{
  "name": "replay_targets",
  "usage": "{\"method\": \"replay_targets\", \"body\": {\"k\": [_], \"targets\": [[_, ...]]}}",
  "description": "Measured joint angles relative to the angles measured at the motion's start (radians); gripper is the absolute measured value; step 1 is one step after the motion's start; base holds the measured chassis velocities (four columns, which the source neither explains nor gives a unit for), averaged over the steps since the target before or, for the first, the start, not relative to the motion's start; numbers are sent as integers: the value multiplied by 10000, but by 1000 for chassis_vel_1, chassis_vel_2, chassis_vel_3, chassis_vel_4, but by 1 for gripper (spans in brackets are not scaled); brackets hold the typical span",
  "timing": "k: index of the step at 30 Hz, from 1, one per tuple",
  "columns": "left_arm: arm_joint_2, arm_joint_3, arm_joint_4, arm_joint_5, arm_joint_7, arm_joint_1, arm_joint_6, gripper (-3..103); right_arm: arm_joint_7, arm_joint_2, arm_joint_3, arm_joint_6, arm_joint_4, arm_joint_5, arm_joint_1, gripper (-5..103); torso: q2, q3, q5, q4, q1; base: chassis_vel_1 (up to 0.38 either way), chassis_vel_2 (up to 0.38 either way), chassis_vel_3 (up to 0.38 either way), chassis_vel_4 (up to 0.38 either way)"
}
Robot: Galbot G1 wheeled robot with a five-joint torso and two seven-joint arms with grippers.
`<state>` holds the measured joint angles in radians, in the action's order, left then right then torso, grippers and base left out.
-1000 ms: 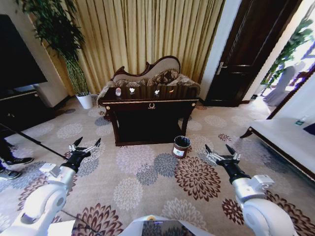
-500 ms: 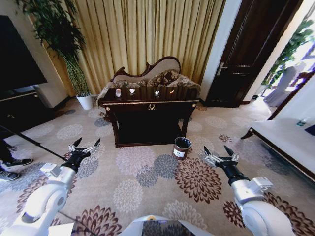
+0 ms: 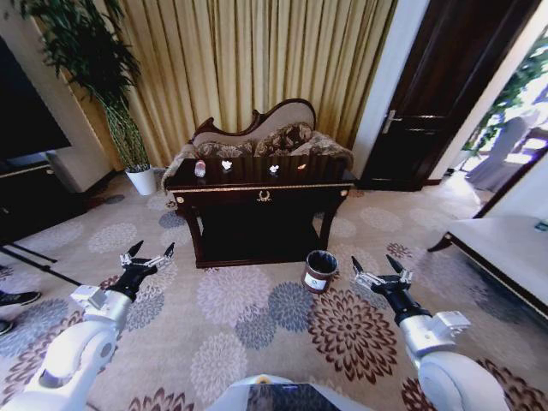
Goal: Move to the front of the table and place the trash on the table into the trash bin.
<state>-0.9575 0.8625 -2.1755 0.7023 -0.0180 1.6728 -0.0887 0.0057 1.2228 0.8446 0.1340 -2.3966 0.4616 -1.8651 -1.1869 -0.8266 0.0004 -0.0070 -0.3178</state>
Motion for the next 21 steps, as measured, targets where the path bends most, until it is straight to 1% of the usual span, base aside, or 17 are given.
{"method": "replay_targets", "body": {"k": [1, 7, 21], "targets": [[-7, 0, 2, -4, -8, 12, 3, 100, -9, 9, -39, -8, -2, -38, -13, 100, -1, 2, -4, -2, 1, -217, 154, 179, -175], [-15, 25, 5, -6, -19, 35, 12, 100, -22, 4, -126, -16, -3, -96, -18, 100, -3, 3, -1, 1, 5, -187, 184, 191, -182], [-95, 21, -39, -68, -38, 109, 30, 100, -24, -18, -194, -41, 38, -113, 12, 100, -1, 1, -2, 0, 3, -209, 206, 233, -190]]}}
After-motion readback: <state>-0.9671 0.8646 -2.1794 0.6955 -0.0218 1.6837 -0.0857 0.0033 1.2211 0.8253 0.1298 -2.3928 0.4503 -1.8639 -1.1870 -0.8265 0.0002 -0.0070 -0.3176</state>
